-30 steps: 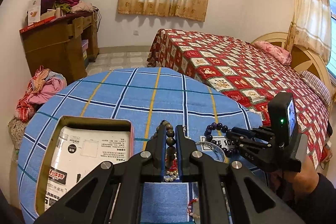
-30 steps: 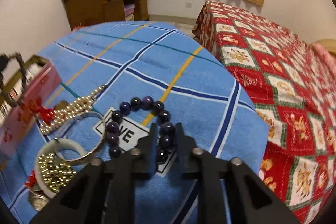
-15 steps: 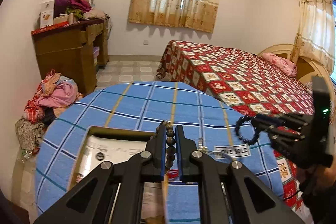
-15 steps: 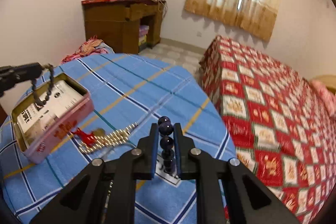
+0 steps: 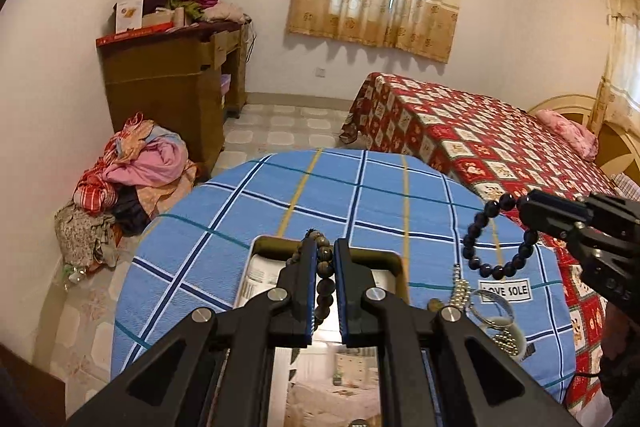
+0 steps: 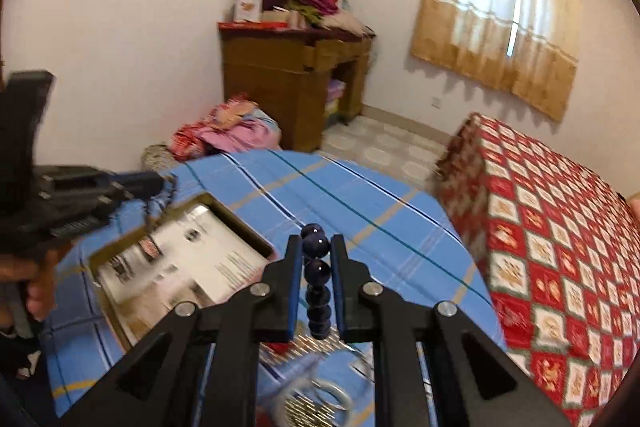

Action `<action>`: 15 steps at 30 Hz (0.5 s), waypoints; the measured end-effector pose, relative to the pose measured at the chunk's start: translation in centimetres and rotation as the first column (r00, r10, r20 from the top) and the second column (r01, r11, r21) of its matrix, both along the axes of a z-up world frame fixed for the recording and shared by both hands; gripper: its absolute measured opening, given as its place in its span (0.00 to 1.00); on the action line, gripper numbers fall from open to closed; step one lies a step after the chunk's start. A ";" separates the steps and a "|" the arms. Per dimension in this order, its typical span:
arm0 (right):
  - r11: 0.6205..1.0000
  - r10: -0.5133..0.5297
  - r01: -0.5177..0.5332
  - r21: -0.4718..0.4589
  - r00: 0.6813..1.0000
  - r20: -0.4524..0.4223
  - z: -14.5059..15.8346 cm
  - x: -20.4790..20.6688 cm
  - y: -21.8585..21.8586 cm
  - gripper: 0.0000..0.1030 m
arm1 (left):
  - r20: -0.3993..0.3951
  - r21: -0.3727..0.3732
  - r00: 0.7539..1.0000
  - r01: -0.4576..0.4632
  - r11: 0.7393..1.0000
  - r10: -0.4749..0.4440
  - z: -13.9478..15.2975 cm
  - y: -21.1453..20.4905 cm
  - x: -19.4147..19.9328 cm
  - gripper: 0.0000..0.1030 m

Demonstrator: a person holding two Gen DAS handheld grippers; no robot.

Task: Organize jewelry
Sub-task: 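Carry both bracelets over the pink tin and open both tools to drop them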

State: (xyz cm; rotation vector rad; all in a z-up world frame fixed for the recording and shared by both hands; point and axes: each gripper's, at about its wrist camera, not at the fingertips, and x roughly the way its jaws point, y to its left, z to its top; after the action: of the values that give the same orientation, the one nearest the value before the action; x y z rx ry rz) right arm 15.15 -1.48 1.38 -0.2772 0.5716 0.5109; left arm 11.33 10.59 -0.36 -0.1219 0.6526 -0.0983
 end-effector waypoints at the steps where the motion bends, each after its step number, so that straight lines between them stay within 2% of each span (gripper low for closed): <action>1: 1.000 0.011 -0.011 0.006 1.000 0.004 0.1 0.0 0.5 0.16 | -0.003 -0.002 1.000 -0.001 1.000 0.001 -0.2 0.1 0.1 0.07; 6: 0.997 0.070 -0.070 0.013 0.998 0.007 -0.2 0.1 3.5 0.16 | -0.016 -0.007 1.000 -0.007 1.000 0.006 -1.1 0.4 1.1 0.08; 9: 0.996 0.091 -0.091 -0.015 0.996 0.005 -1.5 0.5 5.1 0.16 | -0.037 0.006 0.999 -0.015 1.000 0.016 -2.1 0.7 1.9 0.08; 15: 0.996 0.091 -0.093 -0.018 0.992 -0.085 -5.5 2.5 5.5 0.16 | -0.076 0.032 0.997 -0.024 0.999 0.026 -3.8 0.9 2.8 0.08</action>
State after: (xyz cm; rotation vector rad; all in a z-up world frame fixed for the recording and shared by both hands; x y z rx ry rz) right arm 17.62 4.03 -4.09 -0.3053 0.6485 0.6078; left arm 14.11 11.52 -4.12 -0.1043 0.7288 -0.0594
